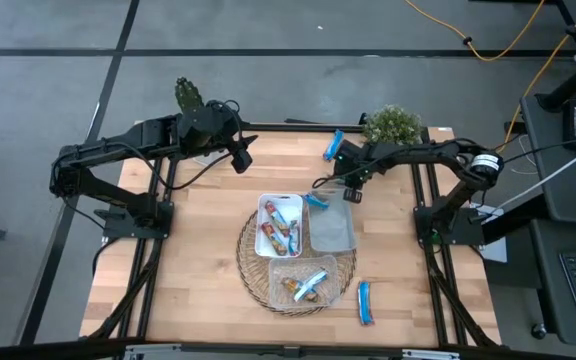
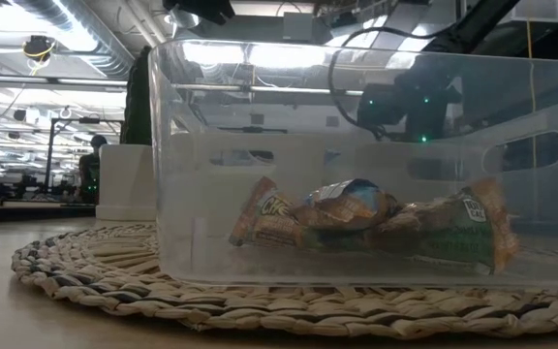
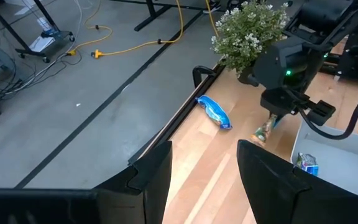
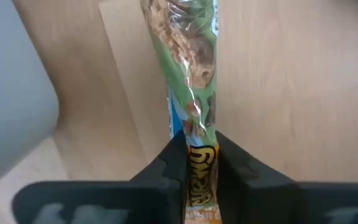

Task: Pick and place Granola Bars by type
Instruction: Put the orange granola bar into the transparent bin

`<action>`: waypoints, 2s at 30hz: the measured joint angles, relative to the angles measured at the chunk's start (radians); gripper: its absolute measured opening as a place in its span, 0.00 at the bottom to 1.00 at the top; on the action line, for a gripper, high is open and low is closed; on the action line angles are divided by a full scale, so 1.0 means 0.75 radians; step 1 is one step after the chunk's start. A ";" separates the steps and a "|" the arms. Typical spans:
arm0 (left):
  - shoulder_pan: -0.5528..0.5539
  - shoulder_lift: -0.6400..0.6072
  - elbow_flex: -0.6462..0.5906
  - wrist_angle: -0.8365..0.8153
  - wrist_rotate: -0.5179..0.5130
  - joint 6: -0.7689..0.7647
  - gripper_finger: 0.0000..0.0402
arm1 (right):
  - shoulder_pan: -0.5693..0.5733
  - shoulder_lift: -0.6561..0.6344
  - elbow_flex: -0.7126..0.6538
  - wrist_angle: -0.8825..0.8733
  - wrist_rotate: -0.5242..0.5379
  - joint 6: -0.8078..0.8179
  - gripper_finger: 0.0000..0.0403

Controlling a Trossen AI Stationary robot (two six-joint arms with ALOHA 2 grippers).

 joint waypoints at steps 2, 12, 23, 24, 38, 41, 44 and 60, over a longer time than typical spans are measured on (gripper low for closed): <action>0.000 0.000 0.000 0.000 0.001 -0.001 0.43 | 0.000 0.000 0.015 -0.012 0.000 0.018 0.12; -0.001 0.000 0.000 -0.001 0.003 -0.020 0.43 | 0.000 -0.045 0.216 -0.246 0.281 0.092 0.11; 0.000 0.000 0.000 -0.004 0.002 0.004 0.43 | 0.073 -0.386 0.488 -0.296 0.166 0.172 0.11; 0.000 0.000 0.000 -0.004 0.002 0.012 0.43 | 0.096 -0.423 0.508 -0.298 0.136 0.172 0.10; 0.000 0.000 0.000 -0.022 0.026 0.015 0.43 | 0.557 -0.850 0.610 -0.173 -0.051 0.413 0.10; 0.000 0.000 0.000 -0.022 0.037 0.015 0.43 | 0.641 -0.855 0.610 -0.122 -0.046 0.437 0.10; 0.000 0.000 0.000 -0.030 0.040 0.015 0.43 | 0.740 -0.820 0.610 -0.025 -0.046 0.436 0.10; 0.000 0.001 0.000 -0.101 0.053 0.016 0.43 | 1.056 -0.262 1.121 -0.099 -0.055 0.431 0.10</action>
